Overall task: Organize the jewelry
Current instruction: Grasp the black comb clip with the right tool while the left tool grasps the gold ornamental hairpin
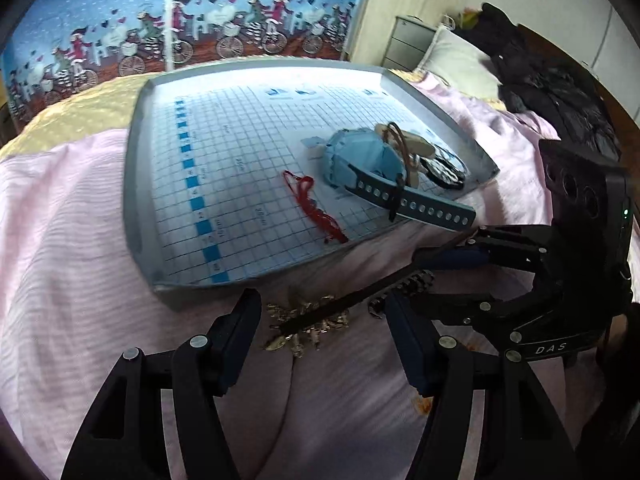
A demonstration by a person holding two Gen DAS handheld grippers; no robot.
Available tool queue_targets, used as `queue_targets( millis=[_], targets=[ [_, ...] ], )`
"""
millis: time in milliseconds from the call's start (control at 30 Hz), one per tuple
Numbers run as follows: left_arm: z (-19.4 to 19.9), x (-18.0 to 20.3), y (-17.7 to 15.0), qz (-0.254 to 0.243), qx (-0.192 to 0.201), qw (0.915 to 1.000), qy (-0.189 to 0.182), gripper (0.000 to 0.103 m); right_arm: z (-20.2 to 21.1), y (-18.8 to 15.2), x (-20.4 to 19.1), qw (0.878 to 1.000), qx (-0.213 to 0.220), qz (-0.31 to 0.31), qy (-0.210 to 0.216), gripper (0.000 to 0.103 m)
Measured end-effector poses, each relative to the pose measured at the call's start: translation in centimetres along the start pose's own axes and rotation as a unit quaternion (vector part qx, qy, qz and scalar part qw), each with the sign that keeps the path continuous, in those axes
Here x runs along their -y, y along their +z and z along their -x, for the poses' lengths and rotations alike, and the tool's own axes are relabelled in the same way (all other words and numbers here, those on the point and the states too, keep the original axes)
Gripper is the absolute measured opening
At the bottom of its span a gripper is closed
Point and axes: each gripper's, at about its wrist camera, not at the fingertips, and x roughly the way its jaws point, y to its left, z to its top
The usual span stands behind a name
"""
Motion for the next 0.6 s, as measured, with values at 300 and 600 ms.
queue_targets(
  millis=[300, 600],
  targets=[
    [-0.5, -0.6, -0.1, 0.016, -0.011, 0.9995, -0.026, 0.037, 0.0, -0.3, -1.5, 0.999, -0.019, 0.036, 0.005, 0.019],
    [-0.3, 0.1, -0.4, 0.004, -0.018, 0.9994, -0.031, 0.037, 0.3, -1.2, -1.9, 0.998, -0.045, 0.043, -0.004, 0.017]
  ],
)
